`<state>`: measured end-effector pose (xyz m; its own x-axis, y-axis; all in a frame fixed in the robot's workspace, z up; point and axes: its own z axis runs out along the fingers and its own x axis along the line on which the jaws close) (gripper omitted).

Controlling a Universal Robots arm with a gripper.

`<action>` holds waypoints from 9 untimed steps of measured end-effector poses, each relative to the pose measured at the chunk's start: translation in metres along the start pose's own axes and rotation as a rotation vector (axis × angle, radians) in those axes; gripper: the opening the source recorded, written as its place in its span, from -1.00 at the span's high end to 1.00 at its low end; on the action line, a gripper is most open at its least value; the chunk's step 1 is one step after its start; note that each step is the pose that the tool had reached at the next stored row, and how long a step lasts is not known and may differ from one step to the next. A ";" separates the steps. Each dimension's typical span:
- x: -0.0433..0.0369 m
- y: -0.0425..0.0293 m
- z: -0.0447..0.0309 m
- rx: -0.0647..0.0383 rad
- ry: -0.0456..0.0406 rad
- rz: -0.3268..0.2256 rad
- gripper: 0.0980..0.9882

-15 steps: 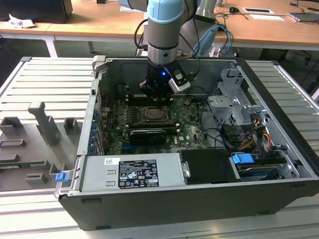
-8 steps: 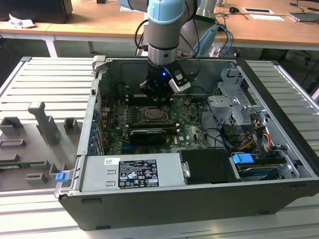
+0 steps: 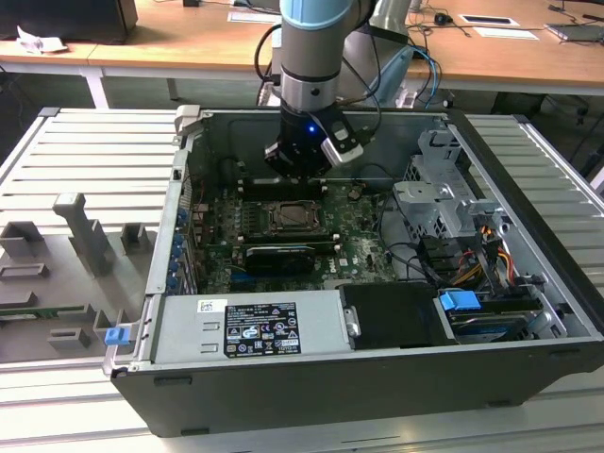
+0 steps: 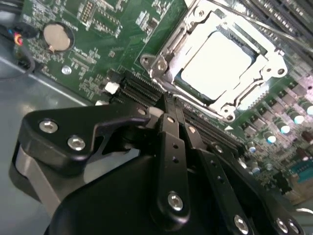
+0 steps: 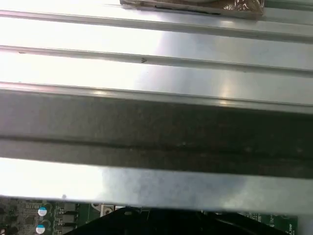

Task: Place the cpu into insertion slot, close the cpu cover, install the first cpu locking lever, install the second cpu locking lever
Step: 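Install the first cpu locking lever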

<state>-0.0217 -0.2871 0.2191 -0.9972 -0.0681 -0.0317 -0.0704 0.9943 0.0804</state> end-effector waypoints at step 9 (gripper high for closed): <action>0.0003 -0.0046 -0.0003 0.000 -0.0004 0.000 0.98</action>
<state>-0.0217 -0.2917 0.2190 -0.9972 -0.0678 -0.0320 -0.0702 0.9943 0.0808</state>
